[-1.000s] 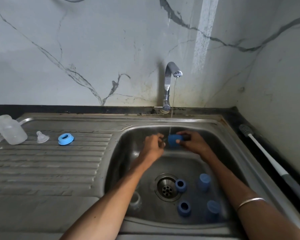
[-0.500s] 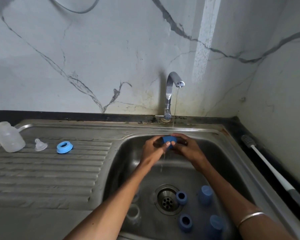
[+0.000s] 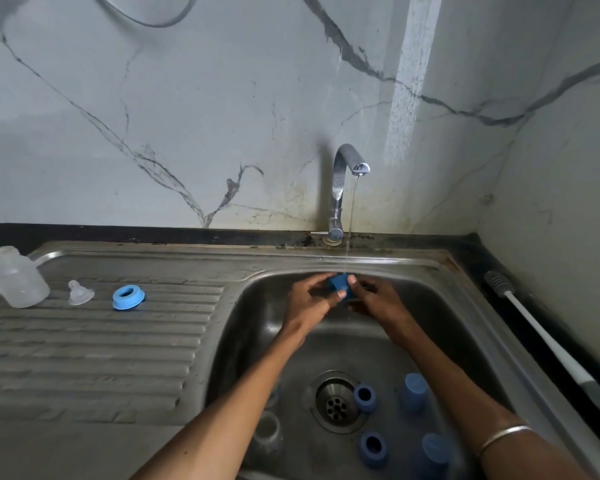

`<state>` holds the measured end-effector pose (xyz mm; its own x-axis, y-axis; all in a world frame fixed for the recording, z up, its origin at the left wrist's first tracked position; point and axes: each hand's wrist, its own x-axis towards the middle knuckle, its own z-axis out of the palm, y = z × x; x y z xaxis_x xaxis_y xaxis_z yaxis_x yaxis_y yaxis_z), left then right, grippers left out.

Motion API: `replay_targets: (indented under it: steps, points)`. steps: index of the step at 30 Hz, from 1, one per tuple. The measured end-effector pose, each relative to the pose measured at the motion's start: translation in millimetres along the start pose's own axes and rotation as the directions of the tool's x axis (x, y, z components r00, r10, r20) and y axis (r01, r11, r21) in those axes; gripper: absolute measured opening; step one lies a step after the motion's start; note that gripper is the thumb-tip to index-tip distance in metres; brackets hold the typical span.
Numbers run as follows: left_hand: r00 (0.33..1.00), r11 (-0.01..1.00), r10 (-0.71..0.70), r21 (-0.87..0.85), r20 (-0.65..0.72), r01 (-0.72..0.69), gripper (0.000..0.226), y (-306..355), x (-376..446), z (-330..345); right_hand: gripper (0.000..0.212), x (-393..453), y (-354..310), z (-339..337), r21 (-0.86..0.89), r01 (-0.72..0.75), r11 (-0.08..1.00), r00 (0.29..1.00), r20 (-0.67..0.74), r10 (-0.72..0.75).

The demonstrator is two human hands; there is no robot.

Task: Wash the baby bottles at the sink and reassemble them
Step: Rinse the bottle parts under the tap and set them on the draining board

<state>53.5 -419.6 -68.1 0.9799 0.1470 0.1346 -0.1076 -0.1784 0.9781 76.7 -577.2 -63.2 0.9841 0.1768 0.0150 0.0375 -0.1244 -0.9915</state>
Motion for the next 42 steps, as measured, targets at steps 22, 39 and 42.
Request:
replay_targets:
  steps: [22,39,42]
  points:
    - [0.993,0.995,-0.003,-0.095,-0.115,-0.008,0.043,4.6,2.0,7.3,0.054,3.7,-3.1,-2.9,-0.192,0.093,0.977,0.995,-0.009,-0.096]
    - [0.985,0.997,-0.082,-0.027,-0.15,0.079,0.02,-5.0,2.9,-1.6,0.054,-2.5,-3.2,-4.2,-0.308,0.07,0.949,0.997,0.009,-0.07]
    - [0.988,0.995,-0.097,-0.011,-0.117,0.097,0.019,-0.8,2.0,-1.4,0.051,-1.8,-5.1,-3.7,-0.326,0.088,0.941,0.995,0.07,-0.069]
